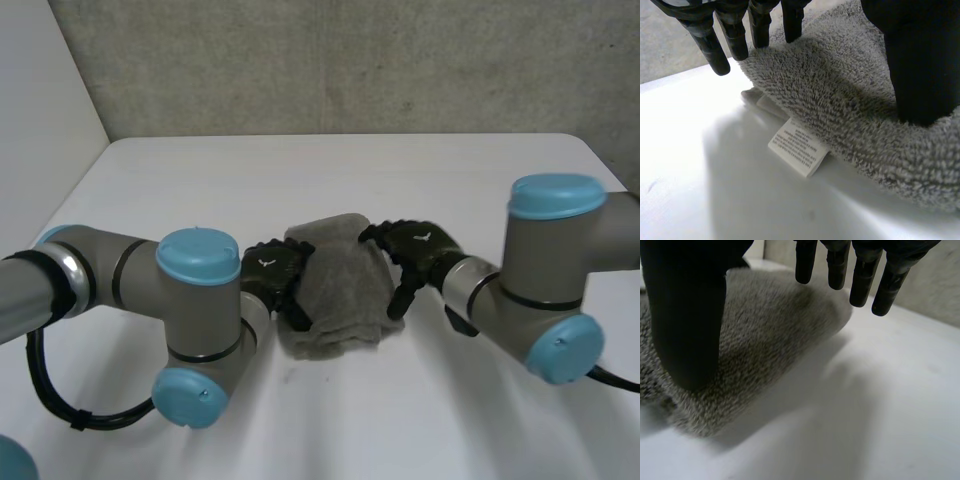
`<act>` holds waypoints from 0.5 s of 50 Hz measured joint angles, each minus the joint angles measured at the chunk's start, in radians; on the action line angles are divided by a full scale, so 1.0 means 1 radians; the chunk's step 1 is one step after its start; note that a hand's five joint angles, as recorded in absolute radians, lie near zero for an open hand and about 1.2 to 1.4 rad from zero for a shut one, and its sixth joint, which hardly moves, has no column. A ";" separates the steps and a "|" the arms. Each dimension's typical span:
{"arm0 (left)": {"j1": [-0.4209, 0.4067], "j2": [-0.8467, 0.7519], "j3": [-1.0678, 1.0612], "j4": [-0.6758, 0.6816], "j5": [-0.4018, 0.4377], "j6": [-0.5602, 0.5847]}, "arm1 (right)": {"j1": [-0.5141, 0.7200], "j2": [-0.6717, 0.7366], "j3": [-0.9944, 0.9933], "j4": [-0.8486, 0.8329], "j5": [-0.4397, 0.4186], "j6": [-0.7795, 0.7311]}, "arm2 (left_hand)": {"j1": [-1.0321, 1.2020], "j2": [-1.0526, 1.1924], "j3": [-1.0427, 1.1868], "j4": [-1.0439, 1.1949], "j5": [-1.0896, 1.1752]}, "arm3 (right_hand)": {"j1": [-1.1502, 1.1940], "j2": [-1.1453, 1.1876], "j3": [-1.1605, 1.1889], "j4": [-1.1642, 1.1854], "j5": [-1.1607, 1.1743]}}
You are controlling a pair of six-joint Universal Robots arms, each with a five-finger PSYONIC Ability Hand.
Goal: Fold the towel.
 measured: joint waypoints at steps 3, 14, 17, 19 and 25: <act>0.000 0.028 -0.038 0.002 -0.007 0.000 | 0.020 0.047 -0.039 0.018 0.007 -0.023 | -0.003 0.000 0.000 0.000 0.000 | 0.000 0.000 0.000 0.000 0.000; -0.004 0.189 -0.080 0.002 -0.004 0.000 | 0.017 -0.097 -0.080 0.050 0.031 -0.045 | -0.003 -0.004 0.000 -0.001 -0.002 | 0.000 0.000 0.000 0.000 0.000; 0.001 0.252 -0.075 0.001 -0.004 0.000 | 0.014 -0.176 -0.082 0.049 0.048 -0.042 | -0.003 -0.005 0.000 -0.002 -0.003 | 0.000 0.000 0.000 0.000 0.000; 0.011 0.305 -0.072 -0.001 -0.004 0.001 | 0.010 -0.231 -0.085 0.048 0.072 -0.039 | -0.003 -0.005 0.000 -0.002 -0.003 | 0.000 0.000 0.000 0.000 0.000; 0.101 0.527 -0.063 -0.025 -0.001 0.022 | -0.030 -0.429 -0.104 0.047 0.228 -0.033 | -0.003 -0.006 0.000 -0.002 -0.003 | -0.001 0.000 0.000 0.000 0.000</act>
